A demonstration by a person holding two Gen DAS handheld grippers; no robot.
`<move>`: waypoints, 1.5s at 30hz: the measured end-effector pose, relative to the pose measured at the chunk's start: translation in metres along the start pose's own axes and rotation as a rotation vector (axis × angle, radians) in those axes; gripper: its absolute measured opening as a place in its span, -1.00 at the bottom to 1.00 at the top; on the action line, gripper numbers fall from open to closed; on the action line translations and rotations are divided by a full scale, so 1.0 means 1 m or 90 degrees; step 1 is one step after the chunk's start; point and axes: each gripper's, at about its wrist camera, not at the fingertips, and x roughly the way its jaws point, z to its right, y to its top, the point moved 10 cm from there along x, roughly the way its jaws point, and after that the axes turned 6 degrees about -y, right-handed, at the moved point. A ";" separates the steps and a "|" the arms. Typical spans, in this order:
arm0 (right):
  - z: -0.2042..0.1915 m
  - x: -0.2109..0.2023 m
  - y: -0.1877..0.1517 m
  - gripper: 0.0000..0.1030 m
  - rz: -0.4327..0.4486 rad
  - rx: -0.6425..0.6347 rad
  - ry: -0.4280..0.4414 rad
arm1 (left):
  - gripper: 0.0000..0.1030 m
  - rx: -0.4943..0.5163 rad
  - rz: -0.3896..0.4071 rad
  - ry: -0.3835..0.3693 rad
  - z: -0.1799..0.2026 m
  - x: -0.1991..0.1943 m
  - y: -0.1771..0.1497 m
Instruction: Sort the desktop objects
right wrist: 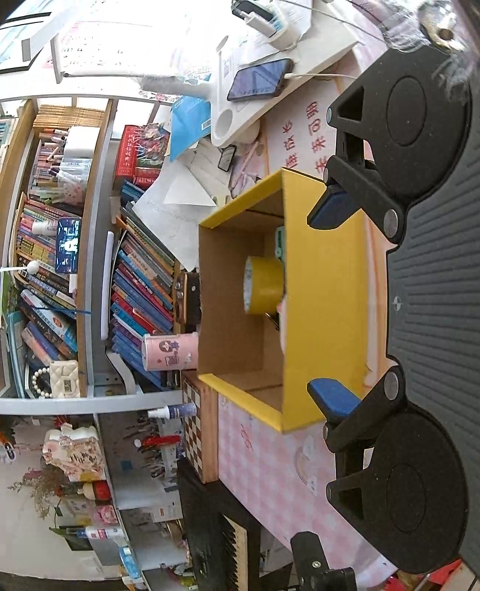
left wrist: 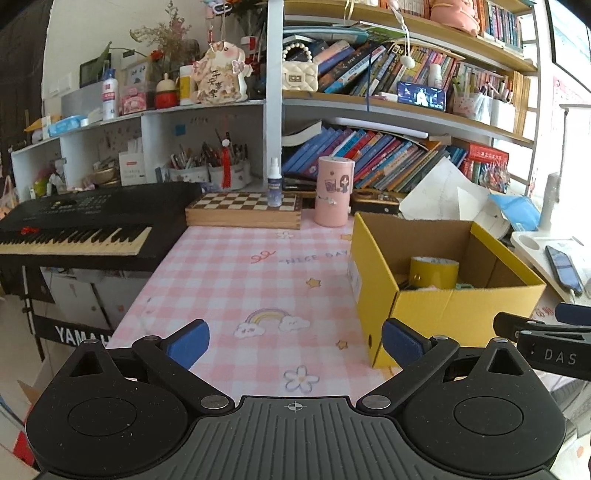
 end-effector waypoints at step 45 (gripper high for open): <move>-0.052 -0.092 -0.078 1.00 -0.053 -0.010 -0.010 | 1.00 0.008 -0.052 -0.040 -0.024 -0.071 -0.061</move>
